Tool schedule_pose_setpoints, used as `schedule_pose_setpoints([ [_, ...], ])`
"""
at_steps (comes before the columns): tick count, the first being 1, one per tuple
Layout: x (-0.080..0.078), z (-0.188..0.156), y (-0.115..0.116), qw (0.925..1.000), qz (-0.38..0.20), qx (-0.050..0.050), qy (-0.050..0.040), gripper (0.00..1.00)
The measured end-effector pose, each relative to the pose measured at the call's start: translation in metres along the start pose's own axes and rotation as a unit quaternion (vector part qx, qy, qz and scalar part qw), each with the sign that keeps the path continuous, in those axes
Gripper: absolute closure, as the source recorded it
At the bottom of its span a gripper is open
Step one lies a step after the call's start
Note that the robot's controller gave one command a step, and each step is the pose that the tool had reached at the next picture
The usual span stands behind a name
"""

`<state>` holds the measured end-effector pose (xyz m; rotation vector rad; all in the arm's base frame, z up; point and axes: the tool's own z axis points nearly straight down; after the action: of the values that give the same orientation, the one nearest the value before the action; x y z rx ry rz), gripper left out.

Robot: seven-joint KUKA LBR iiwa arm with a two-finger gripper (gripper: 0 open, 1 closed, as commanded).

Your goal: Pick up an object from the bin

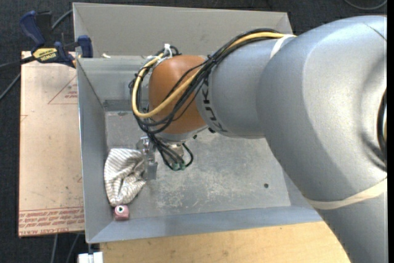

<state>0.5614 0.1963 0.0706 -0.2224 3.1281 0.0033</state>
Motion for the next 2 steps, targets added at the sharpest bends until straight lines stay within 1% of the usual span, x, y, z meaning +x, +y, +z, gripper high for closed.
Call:
schedule_pose_setpoints([
  [2, -0.0001, 0.0, -0.0003, 1.0, 0.0, 0.0, 0.0, 1.0],
])
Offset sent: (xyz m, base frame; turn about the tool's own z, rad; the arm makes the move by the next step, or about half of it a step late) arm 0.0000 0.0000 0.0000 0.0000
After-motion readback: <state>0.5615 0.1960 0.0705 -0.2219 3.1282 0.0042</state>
